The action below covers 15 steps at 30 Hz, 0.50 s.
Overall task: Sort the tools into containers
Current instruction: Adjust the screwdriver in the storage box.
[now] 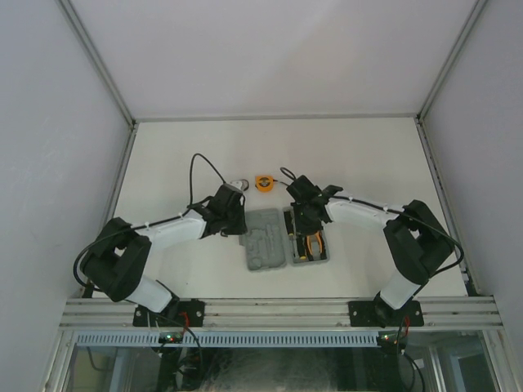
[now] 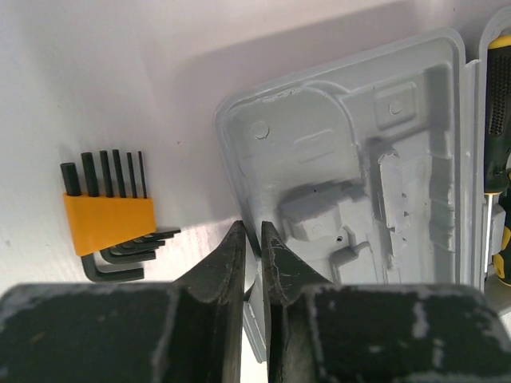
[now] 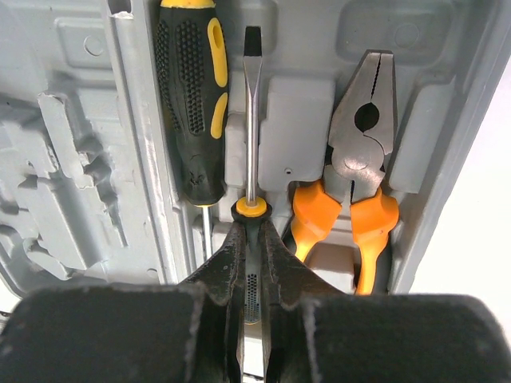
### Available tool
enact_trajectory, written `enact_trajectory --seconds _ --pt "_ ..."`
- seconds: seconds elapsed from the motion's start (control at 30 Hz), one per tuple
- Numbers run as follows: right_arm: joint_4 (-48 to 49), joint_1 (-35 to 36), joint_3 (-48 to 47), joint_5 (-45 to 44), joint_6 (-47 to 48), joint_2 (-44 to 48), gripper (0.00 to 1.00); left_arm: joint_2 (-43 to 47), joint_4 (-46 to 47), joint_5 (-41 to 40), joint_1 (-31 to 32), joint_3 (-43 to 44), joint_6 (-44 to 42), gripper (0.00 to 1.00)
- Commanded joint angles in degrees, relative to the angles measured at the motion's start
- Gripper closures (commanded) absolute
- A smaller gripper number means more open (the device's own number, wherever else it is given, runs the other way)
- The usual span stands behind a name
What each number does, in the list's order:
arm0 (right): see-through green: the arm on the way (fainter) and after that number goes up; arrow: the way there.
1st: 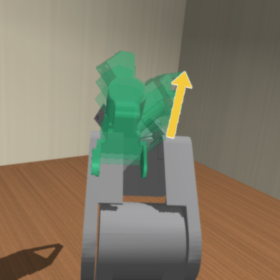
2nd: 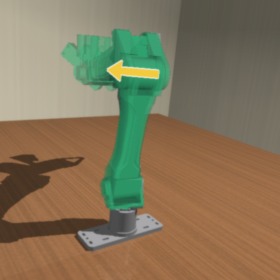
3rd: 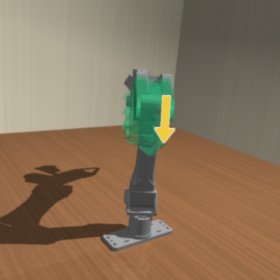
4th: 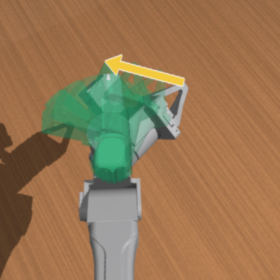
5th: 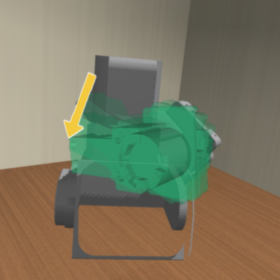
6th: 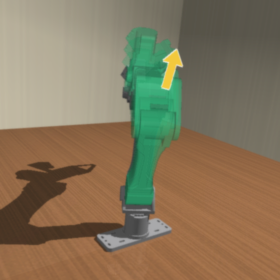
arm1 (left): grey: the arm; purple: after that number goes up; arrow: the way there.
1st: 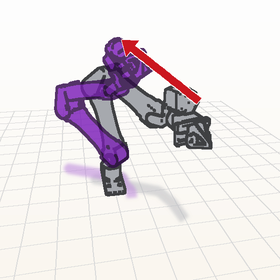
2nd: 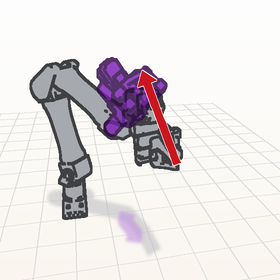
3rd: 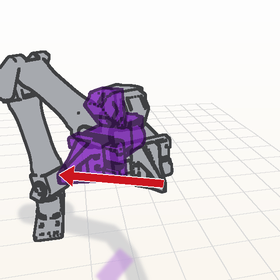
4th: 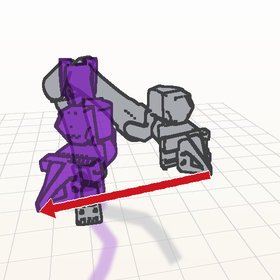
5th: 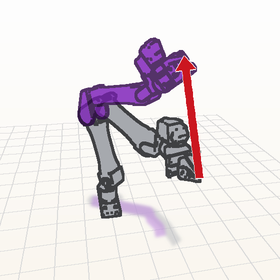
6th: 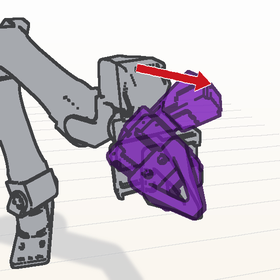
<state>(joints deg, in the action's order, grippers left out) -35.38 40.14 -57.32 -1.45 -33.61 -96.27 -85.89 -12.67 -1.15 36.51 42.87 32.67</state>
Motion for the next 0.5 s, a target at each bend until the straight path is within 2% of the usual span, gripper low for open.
enact_trajectory --seconds 0.0,0.27,0.47 --pt "-13.2 -0.6 4.2 -4.5 4.1 -6.6 1.0 -0.3 2.1 3.4 1.9 -1.3 2.2 0.86" --pt "-13.4 0.4 0.4 -2.0 5.2 -13.1 1.0 -1.5 3.4 3.6 3.4 -0.8 2.6 0.9" --pt "-9.8 3.6 0.2 1.2 4.1 -20.7 1.0 -2.5 3.8 3.6 5.1 0.1 2.8 0.95"
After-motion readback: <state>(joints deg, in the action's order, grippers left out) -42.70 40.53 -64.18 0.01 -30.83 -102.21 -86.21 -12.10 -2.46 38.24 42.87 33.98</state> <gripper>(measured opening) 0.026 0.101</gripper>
